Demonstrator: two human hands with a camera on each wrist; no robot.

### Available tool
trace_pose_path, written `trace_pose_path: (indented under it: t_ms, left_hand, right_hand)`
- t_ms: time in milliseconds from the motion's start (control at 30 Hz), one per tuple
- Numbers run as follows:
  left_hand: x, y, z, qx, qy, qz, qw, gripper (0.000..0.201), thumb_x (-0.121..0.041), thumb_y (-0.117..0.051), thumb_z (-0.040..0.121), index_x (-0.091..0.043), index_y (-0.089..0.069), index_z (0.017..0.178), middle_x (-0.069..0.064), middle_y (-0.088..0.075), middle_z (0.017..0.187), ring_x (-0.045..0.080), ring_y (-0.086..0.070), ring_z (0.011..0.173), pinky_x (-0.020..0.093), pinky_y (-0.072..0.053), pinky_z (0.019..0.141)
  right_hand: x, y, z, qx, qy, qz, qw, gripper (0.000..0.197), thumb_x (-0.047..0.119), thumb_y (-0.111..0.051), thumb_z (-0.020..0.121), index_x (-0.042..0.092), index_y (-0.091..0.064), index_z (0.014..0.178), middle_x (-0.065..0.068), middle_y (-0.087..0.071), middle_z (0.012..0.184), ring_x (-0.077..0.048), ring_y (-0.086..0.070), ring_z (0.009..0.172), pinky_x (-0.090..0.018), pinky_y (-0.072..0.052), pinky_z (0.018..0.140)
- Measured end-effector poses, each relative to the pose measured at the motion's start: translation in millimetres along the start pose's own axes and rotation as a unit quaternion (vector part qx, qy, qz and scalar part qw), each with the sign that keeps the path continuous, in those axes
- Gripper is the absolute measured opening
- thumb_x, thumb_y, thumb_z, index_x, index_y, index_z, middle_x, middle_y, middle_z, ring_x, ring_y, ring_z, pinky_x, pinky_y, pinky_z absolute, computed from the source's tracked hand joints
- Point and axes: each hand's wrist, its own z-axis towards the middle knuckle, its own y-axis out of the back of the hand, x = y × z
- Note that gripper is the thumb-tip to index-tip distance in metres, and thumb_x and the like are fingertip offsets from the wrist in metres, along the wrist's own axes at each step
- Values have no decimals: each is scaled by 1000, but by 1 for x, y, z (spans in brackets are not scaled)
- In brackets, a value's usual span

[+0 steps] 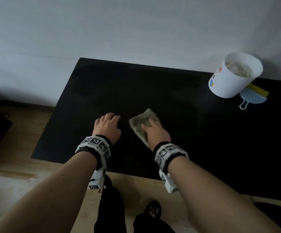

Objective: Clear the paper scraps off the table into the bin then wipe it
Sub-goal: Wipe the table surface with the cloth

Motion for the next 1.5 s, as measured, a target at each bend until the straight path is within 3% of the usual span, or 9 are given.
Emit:
trace_pose_path:
  t_ms: [133,233,367,533,833,967,1200,1367,1500]
  left_hand:
    - [-22,-3,-2,11,-20,5,1000,55,-21,-47,92,-23,-33,145,3,-28,153,23,-27,141,38,-20,117]
    - [-30,-4,-2,24,-34,8,999,55,-21,-48,92,-23,-32,145,3,-27,153,24,-26,142,39,-20,117]
    - [-31,-4,-4,38,-52,17,998,54,-22,-47,92,-23,-33,145,4,-27,153,24,-26,142,40,-20,117]
    - [-8,1,-9,38,-73,5,997,55,-21,-47,92,-22,-33,145,4,-27,154,24,-25,142,40,-20,118]
    - [79,2,-32,24,-54,2,998,54,-22,-48,91,-22,-36,143,5,-30,152,26,-29,139,39,-22,115]
    - [111,9,-31,25,-32,-1,999,55,-22,-49,90,-22,-36,143,6,-29,152,27,-29,139,40,-22,116]
    - [124,10,-28,32,-50,-18,998,54,-22,-48,91,-22,-36,143,5,-28,153,26,-28,140,40,-22,116]
    - [141,13,-23,35,-48,-20,998,54,-22,-49,91,-23,-36,143,5,-28,152,26,-27,140,41,-22,116]
    - [153,17,-20,39,-47,-29,998,55,-23,-49,91,-23,-35,144,5,-27,153,27,-26,141,41,-21,117]
  right_hand:
    - [-85,12,-19,-71,-129,50,988,47,26,-26,101,27,-33,147,-5,-16,159,-26,-18,146,-36,-21,117]
    - [-129,18,-47,-72,-240,39,967,50,18,-36,98,23,-31,147,-12,-20,156,-31,-19,144,-40,-27,115]
    - [-113,10,-72,-62,-299,19,952,53,18,-48,95,22,-33,145,-13,-27,148,-33,-28,136,-39,-35,108]
    - [-40,-11,-81,-66,-267,35,961,53,24,-52,94,25,-36,144,-11,-26,144,-33,-29,132,-37,-40,103]
    - [129,-57,-53,-58,-77,42,994,46,13,-58,92,21,-48,136,-11,-29,142,-33,-28,134,-37,-46,96]
    - [112,-50,-54,-47,-67,67,994,47,16,-58,89,28,-51,135,-8,-35,139,-29,-40,126,-39,-45,101]
    - [38,-31,-88,-63,-268,22,961,50,21,-66,81,31,-56,130,-9,-42,138,-30,-46,123,-38,-49,95]
    - [60,-38,-81,-39,-296,46,953,55,16,-67,83,21,-47,134,-12,-35,137,-31,-48,123,-37,-45,97]
    - [105,-44,-64,-21,-243,60,968,62,16,-70,80,20,-42,135,-11,-30,141,-31,-44,127,-38,-43,102]
